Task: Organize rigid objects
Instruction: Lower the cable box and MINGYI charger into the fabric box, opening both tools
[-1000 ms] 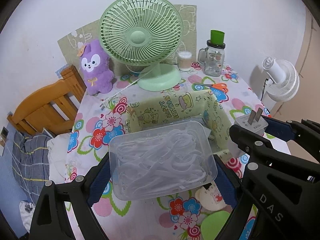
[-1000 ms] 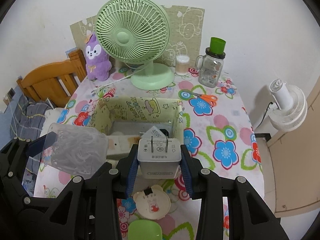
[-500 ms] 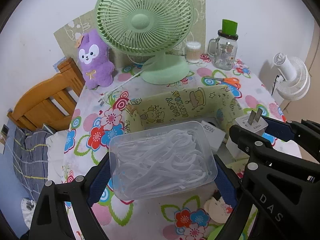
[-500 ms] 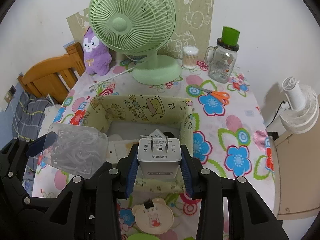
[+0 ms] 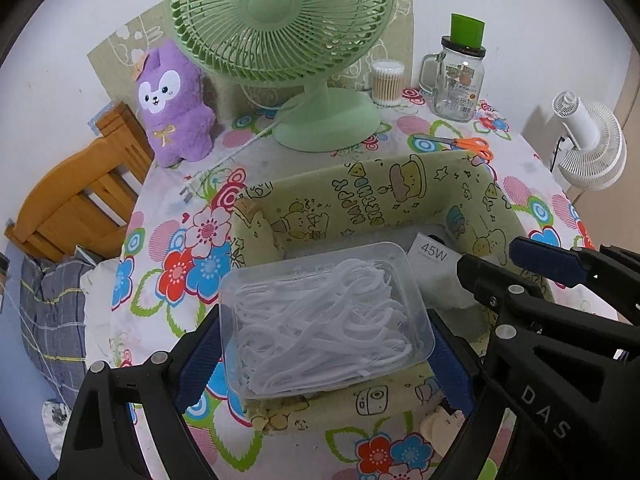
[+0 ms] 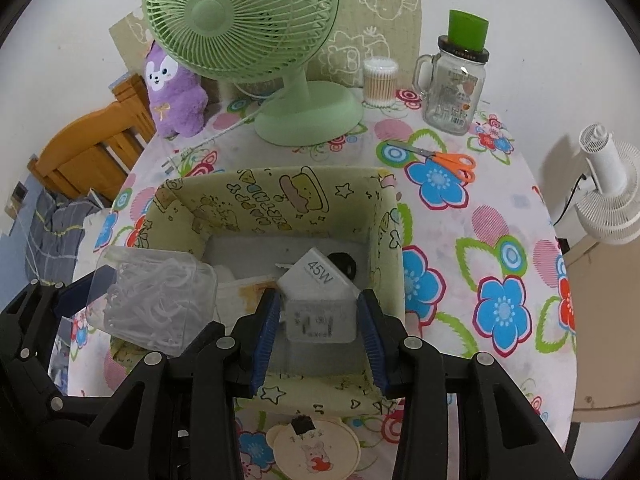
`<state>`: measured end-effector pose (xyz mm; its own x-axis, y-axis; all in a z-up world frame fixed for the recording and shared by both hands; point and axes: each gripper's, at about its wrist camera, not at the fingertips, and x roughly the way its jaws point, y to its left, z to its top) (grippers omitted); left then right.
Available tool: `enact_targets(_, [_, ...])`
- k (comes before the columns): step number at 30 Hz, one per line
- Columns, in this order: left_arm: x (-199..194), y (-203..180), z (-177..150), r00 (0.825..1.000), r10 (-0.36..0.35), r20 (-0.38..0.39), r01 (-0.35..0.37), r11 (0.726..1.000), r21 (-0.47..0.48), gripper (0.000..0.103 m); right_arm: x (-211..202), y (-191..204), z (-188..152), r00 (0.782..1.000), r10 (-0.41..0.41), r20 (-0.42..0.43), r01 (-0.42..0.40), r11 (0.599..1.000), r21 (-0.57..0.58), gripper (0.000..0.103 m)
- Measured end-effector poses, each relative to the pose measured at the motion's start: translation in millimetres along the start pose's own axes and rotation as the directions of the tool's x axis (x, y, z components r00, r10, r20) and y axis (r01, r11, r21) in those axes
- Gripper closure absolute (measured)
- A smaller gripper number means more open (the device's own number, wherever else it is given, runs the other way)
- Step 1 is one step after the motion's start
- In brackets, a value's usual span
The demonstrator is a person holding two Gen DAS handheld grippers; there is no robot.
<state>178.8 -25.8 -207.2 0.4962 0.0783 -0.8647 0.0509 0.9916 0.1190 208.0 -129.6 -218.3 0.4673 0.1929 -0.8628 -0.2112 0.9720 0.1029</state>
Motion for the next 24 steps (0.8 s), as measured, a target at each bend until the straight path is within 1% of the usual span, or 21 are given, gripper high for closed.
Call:
enact_targets(1, [1, 1, 1, 1.0, 0.0, 0.0, 0.0, 1.0, -0.001, 0.009, 0, 0, 1, 1.0, -0.011, 0.007, 0.011, 1.0, -0.003, 0.052])
enact_targets(3, [3, 3, 5, 1.0, -0.003, 0.002, 0.003, 1.0, -0.008, 0.009, -1, -1, 5, 1.0, -0.016, 0.02, 0.016, 1.0, -0.002, 0.044])
enact_targets(6, [6, 6, 13, 1.0, -0.009, 0.008, 0.009, 1.0, -0.018, 0.009, -1, -3, 12, 0.999, -0.02, 0.032, 0.02, 1.0, 0.011, 0.041])
enact_targets(13, [18, 5, 30, 1.0, -0.029, 0.01, 0.029, 0.999, -0.024, 0.009, 4, -4, 27, 0.999, -0.031, 0.044, 0.03, 0.999, 0.015, 0.04])
enact_targets(20, [34, 3, 42, 0.999, -0.046, -0.009, 0.046, 0.998, -0.03, 0.009, 14, -7, 40, 0.999, -0.038, 0.028, 0.038, 0.999, 0.005, 0.039])
enact_targets(24, [43, 1, 45, 0.998, -0.047, -0.034, 0.046, 0.998, -0.031, 0.008, 20, -8, 42, 0.999, -0.041, 0.014, 0.041, 0.999, 0.001, 0.039])
